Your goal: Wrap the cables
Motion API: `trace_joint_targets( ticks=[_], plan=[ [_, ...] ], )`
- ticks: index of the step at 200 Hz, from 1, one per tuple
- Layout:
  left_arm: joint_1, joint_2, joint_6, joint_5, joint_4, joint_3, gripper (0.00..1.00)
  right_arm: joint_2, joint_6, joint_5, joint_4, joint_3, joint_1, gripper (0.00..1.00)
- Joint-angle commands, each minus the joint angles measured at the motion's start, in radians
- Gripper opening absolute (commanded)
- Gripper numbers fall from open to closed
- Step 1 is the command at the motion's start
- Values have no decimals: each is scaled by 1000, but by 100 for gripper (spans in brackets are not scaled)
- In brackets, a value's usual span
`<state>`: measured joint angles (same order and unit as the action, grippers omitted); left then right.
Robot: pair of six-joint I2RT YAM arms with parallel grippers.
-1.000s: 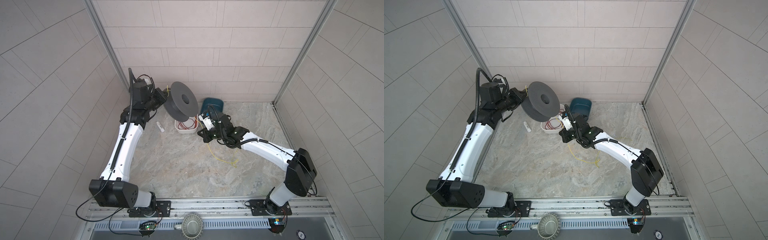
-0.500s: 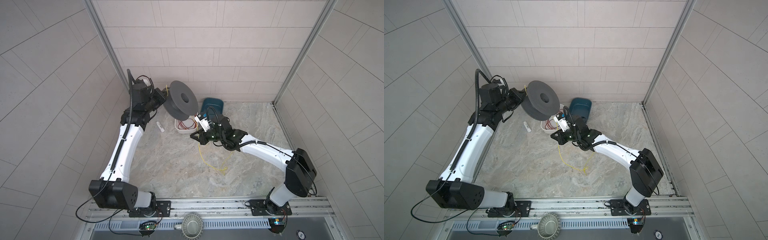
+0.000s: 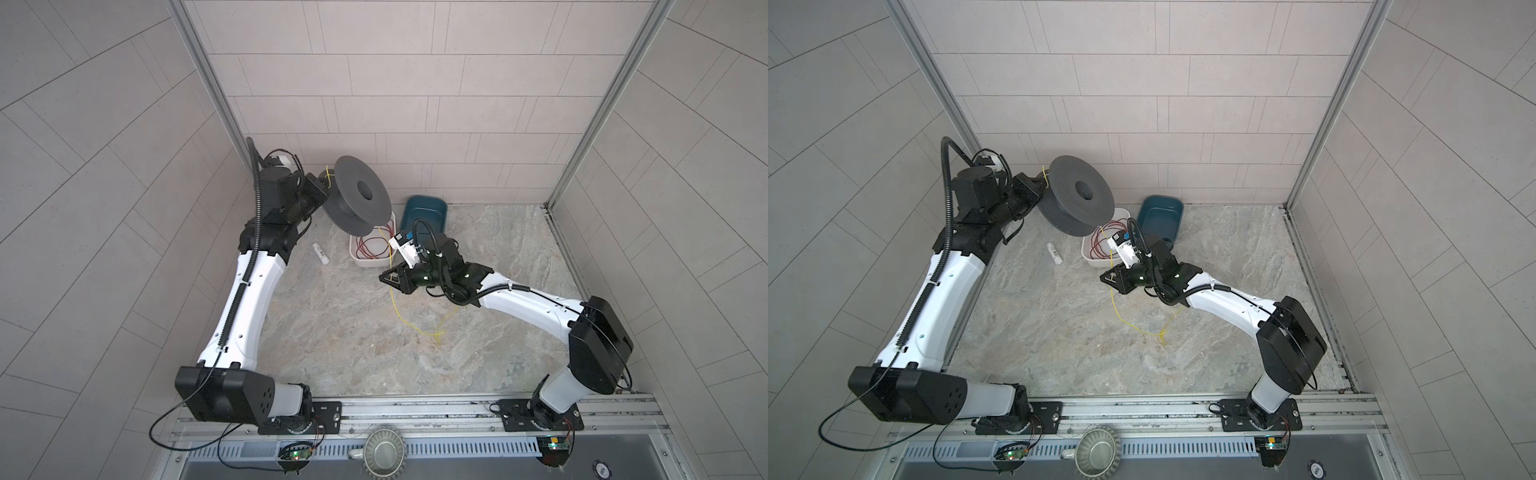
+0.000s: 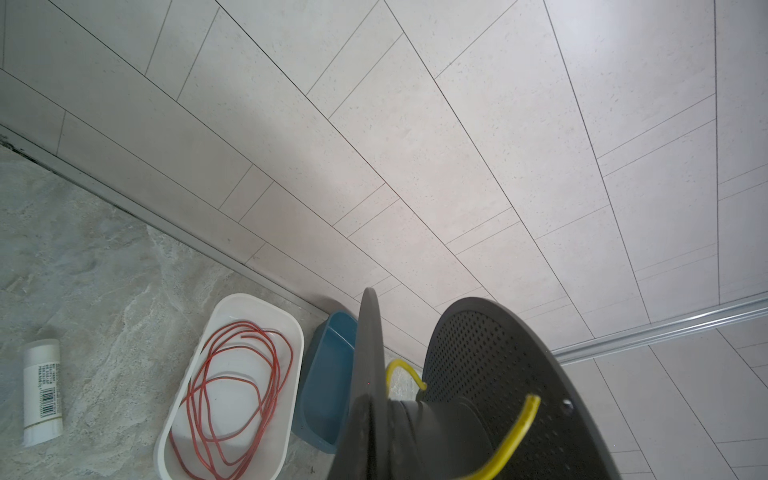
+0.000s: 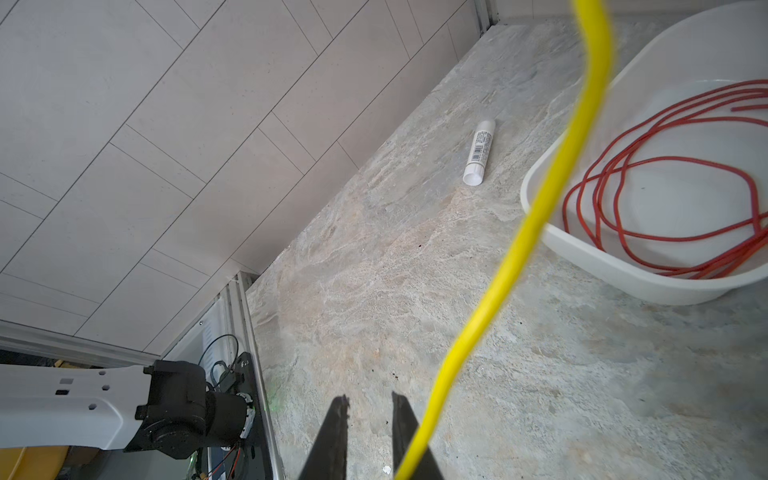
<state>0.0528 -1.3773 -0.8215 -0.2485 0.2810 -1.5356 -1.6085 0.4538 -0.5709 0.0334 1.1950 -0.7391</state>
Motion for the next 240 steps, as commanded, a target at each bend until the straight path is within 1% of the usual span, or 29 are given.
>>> trace_joint_targets(
  ticks=[1, 14, 28, 33, 71, 99, 111, 120, 128, 140, 160, 179, 194, 216, 223, 224, 234, 240],
  plan=[
    [-7, 21, -12, 61, -123, -36, 0, 27, -26, -8, -30, 10, -6, 26],
    [-6, 18, -6, 74, -121, -43, 0, 27, -26, -13, -28, 7, -7, 28],
    [-7, 20, -4, 95, -121, -42, 0, 28, -26, -27, -16, -1, -7, 38],
    [-6, 20, -3, 98, -121, -43, 0, 32, -24, -27, -11, -6, -9, 40],
    [-7, 13, 13, 113, -109, -61, 0, 55, -20, -49, 10, -57, -8, 40],
    [-7, 8, 11, 108, -108, -75, 0, 55, -18, -39, 19, -93, -9, 40],
    [-7, 9, 10, 99, -105, -82, 0, 58, -41, -16, 6, -101, -9, 44],
    [-7, 11, 12, 95, -102, -85, 0, 68, -68, 12, -18, -101, -7, 49],
    [-7, 14, 15, 93, -96, -90, 0, 78, -86, 31, -31, -105, -6, 52],
    [-7, 19, 22, 92, -87, -95, 0, 82, -96, 34, -37, -103, 0, 54],
    [-8, 22, 19, 88, -84, -97, 0, 60, -114, 17, -64, -86, 11, 53],
    [-10, 26, 20, 86, -80, -101, 0, 50, -128, 23, -72, -92, 11, 47],
    [-8, 28, 29, 93, -71, -108, 0, 49, -130, 26, -73, -99, 12, 40],
    [-9, 26, 37, 101, -61, -111, 0, 67, -131, 52, -82, -114, 9, 22],
    [-9, 27, 42, 110, -53, -111, 0, 80, -136, 76, -91, -118, 7, 13],
    [-9, 28, 43, 112, -52, -112, 0, 80, -136, 76, -91, -118, 7, 13],
    [-8, 30, 54, 128, -45, -109, 0, 102, -141, 137, -115, -120, 1, 1],
    [-7, 32, 60, 136, -42, -104, 0, 114, -147, 168, -137, -120, 0, 0]
  ],
)
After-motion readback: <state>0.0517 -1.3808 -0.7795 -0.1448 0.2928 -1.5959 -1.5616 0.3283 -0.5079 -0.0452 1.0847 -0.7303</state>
